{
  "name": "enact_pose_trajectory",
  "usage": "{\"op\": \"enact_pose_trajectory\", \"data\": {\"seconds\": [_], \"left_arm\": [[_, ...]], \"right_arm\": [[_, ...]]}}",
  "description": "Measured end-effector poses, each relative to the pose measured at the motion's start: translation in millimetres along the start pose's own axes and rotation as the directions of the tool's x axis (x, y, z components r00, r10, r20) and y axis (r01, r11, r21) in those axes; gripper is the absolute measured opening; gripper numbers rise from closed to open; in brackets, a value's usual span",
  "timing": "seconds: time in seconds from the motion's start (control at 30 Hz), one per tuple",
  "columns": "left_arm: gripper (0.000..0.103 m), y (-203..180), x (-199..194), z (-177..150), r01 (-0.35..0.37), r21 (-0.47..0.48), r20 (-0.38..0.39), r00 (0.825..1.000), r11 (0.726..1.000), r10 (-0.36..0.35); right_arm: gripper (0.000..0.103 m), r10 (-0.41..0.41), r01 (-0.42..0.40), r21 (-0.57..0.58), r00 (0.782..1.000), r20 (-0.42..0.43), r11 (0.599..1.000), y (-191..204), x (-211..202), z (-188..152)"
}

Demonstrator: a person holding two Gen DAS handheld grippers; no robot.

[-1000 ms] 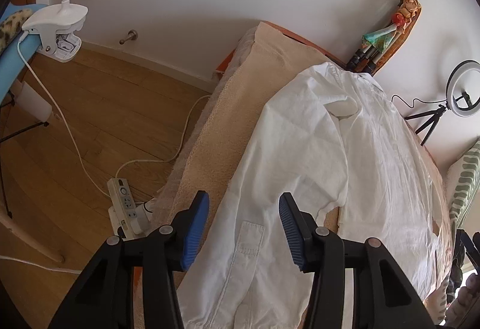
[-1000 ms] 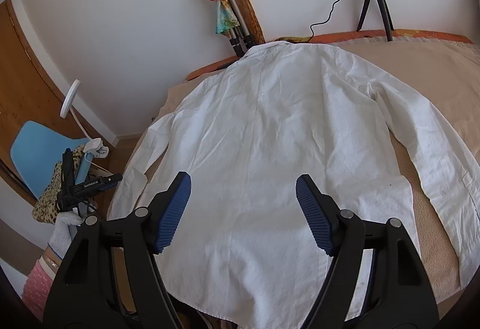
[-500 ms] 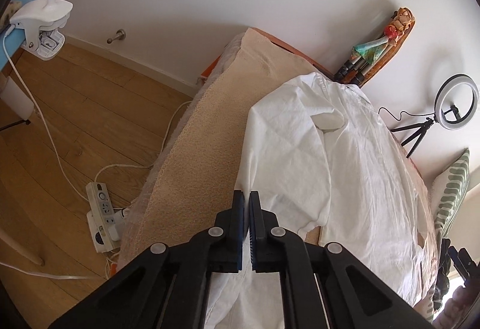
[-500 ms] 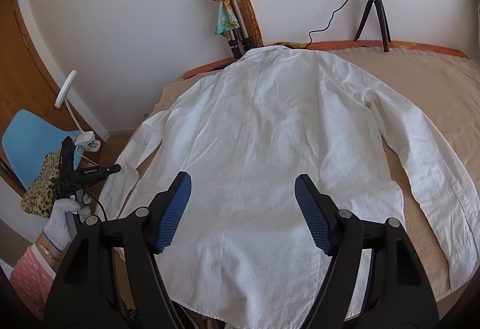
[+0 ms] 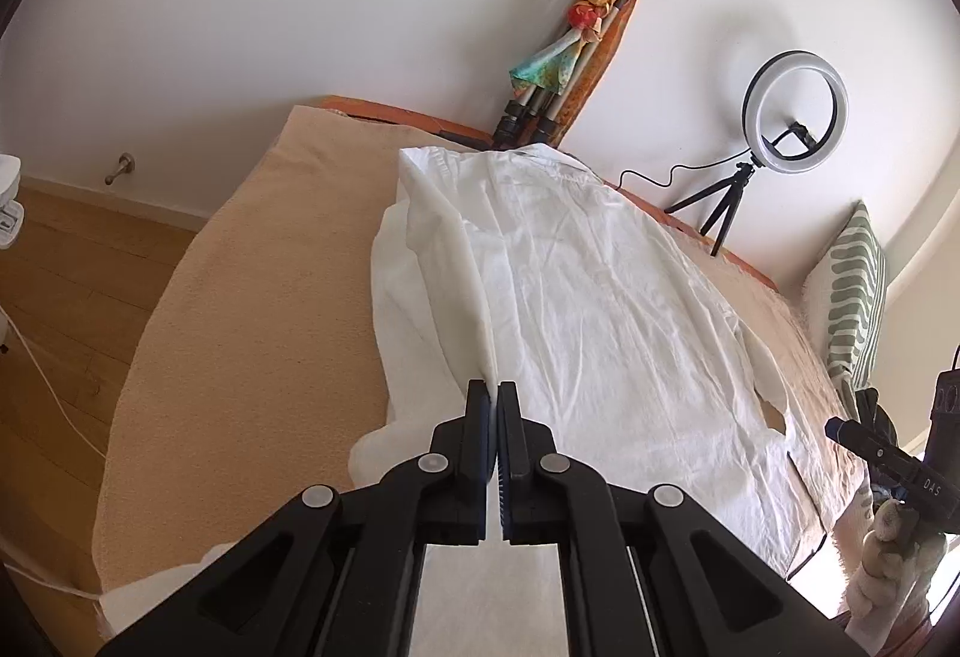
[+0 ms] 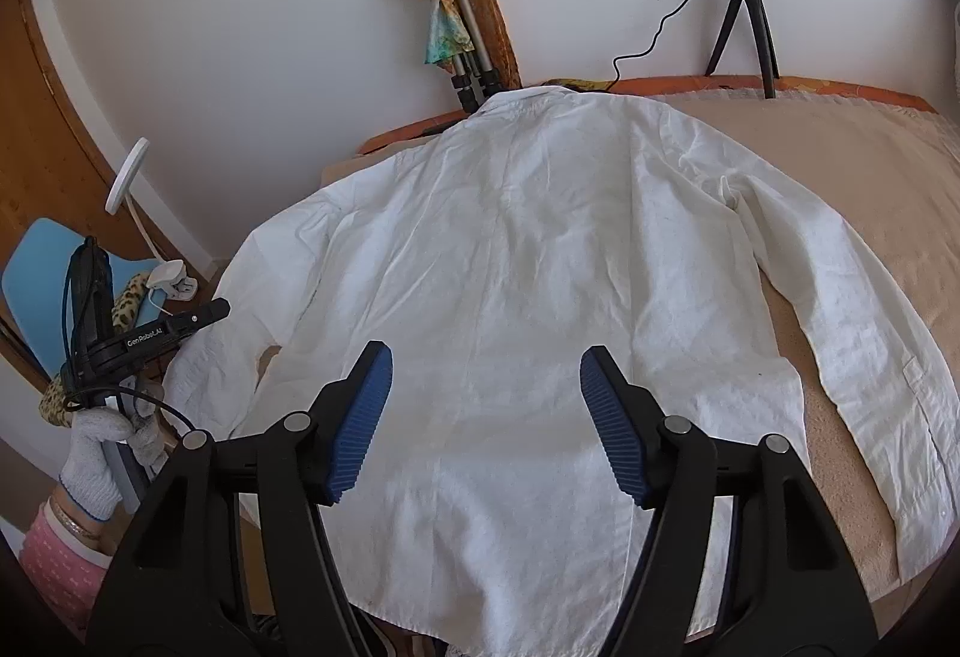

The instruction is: Fold small clothes

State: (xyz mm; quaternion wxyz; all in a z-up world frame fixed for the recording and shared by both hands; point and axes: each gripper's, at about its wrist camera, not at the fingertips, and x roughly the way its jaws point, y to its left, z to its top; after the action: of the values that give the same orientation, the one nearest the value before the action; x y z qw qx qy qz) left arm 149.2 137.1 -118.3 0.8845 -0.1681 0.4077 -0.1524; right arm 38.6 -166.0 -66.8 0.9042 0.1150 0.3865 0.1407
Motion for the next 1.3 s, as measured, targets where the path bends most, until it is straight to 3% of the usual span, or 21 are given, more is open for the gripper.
{"op": "enact_pose_trajectory", "data": {"seconds": [0.2,0.33,0.5,0.57,0.7,0.83,0.93,1.07,1.17,1.3], "left_arm": [[0.0,-52,36,-14,0.007,0.108,-0.067,0.998,0.994,0.0],[0.028,-75,47,-26,0.044,0.154,-0.127,0.992,0.987,-0.025],[0.032,-92,16,-31,0.061,0.226,-0.1,0.994,0.972,-0.039],[0.033,-87,-5,-32,0.037,0.23,-0.061,0.998,0.972,-0.024],[0.035,-53,-37,-35,-0.071,0.184,0.006,0.997,0.98,0.071],[0.035,-7,-43,-51,-0.104,0.05,-0.03,0.994,0.993,0.105],[0.034,7,-37,-65,-0.118,0.016,-0.059,0.991,0.993,0.118],[0.035,12,-27,-82,-0.138,0.017,-0.083,0.987,0.99,0.139],[0.037,7,-15,-89,-0.213,0.107,-0.09,0.971,0.971,0.222],[0.04,10,-7,-96,-0.241,0.155,-0.106,0.96,0.958,0.259]], "right_arm": [[0.067,0.006,-0.006,0.002,1.0,0.008,1.0,0,-2,2],[0.067,0.015,-0.015,0.011,1.0,0.002,1.0,-2,1,5],[0.067,0.017,-0.017,0.011,1.0,-0.001,1.0,-3,2,8],[0.067,0.022,-0.022,0.006,1.0,-0.005,1.0,-2,3,8],[0.067,0.037,-0.037,-0.009,0.999,-0.022,0.999,4,11,7],[0.066,0.055,-0.057,-0.041,0.997,-0.053,0.998,18,27,5],[0.057,0.094,-0.1,-0.065,0.991,-0.094,0.993,33,40,5],[0.053,0.161,-0.177,-0.1,0.976,-0.15,0.979,54,60,18],[0.053,0.173,-0.198,-0.145,0.971,-0.164,0.969,71,79,41],[0.053,0.155,-0.196,-0.193,0.966,-0.207,0.961,92,116,70]]}}
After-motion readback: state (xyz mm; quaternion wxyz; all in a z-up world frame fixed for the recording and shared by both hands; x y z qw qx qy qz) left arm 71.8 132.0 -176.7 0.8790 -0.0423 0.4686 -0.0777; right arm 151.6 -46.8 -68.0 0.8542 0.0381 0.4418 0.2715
